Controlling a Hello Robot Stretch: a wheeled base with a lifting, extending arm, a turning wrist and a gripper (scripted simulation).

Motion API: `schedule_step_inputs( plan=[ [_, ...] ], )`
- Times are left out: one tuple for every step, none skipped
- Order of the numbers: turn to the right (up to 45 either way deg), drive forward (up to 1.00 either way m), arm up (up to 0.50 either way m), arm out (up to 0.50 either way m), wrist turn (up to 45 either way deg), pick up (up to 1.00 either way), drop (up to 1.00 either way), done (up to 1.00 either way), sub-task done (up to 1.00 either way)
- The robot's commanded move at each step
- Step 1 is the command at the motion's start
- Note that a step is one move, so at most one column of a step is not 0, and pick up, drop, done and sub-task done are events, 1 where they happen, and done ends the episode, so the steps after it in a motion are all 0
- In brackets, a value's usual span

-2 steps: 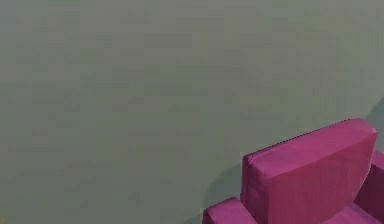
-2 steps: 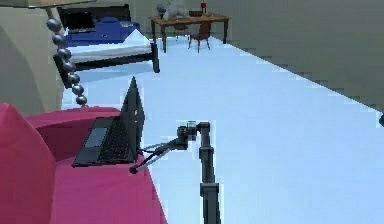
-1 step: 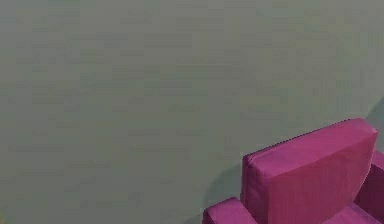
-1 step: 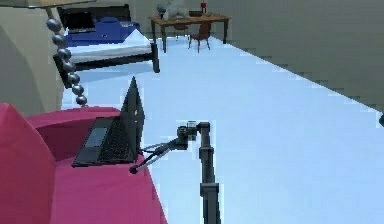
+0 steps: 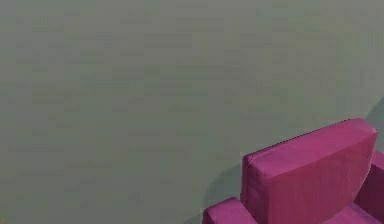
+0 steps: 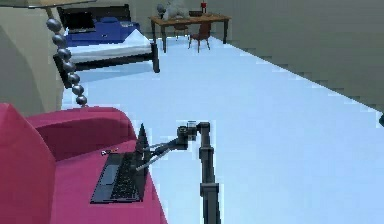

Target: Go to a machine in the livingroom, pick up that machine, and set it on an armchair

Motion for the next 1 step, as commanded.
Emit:
schedule_step_inputs(
  plan=[
    [0.0,0.0,0.1,0.0,0.0,0.0,0.0,0.0,0.0]
  ],
)
